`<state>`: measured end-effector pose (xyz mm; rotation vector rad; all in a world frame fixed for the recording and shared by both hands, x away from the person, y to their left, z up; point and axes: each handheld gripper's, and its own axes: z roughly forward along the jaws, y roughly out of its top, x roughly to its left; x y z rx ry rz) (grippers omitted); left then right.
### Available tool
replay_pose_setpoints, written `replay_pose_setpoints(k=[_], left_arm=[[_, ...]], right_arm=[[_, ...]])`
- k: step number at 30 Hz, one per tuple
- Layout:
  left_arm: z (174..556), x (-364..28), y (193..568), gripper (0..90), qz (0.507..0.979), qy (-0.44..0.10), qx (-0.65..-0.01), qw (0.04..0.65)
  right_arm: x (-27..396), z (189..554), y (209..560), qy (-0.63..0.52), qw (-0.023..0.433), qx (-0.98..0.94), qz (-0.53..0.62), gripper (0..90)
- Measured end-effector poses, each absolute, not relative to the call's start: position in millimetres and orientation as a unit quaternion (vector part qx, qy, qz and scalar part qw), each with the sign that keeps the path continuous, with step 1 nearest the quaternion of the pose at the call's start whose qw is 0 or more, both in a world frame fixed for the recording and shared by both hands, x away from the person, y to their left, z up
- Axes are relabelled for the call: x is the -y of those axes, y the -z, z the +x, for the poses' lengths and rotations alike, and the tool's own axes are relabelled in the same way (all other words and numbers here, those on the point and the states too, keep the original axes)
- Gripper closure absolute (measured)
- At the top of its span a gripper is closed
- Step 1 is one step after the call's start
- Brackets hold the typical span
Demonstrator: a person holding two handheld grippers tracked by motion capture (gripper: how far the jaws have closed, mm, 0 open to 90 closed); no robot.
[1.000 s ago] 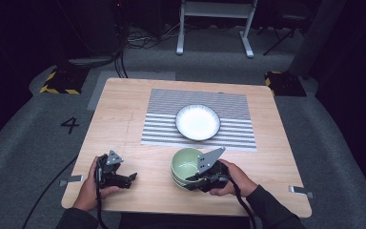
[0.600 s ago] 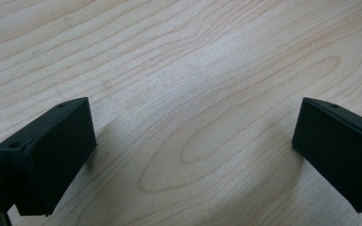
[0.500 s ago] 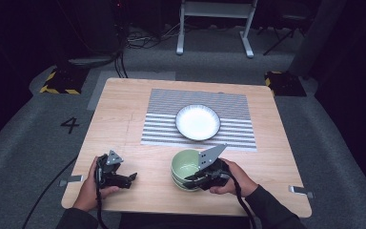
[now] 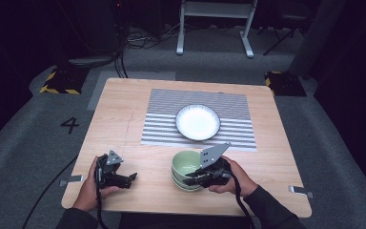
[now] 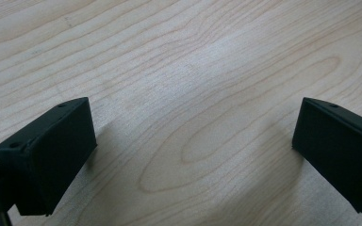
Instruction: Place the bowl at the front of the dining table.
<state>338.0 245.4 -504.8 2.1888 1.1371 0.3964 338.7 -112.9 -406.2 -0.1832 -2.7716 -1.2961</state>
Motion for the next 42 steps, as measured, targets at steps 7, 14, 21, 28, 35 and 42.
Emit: replay_pose_setpoints(k=[7, 14, 21, 28, 35, 42], left_arm=[[337.9, -245.4, 504.7, 0.1, 0.831, -0.151, -0.432, 0.316], [338.0, -245.4, 504.7, 0.1, 0.831, -0.151, -0.432, 0.316], [338.0, -245.4, 504.8, 0.1, 0.831, -0.151, -0.432, 0.316], [338.0, -245.4, 504.7, 0.1, 0.831, -0.151, -0.432, 0.316], [338.0, -245.4, 504.7, 0.2, 0.831, -0.15, -0.432, 0.316], [338.0, -245.4, 504.7, 0.2, 0.831, -0.151, -0.432, 0.316]], right_arm=[[115.7, 336.6, 406.2, 0.435, 0.029, 0.898, -0.059, 82.8], [118.6, 335.5, 405.0, 0.449, 0.026, 0.891, -0.064, 82.8], [124.4, 336.4, 397.9, 0.468, 0.02, 0.88, -0.074, 82.8], [127.4, 337.1, 393.2, 0.479, 0.011, 0.874, -0.082, 82.8], [129.9, 338.9, 387.7, 0.487, 0.0, 0.869, -0.087, 82.8], [132.0, 341.9, 385.3, 0.493, -0.008, 0.865, -0.094, 82.8]])
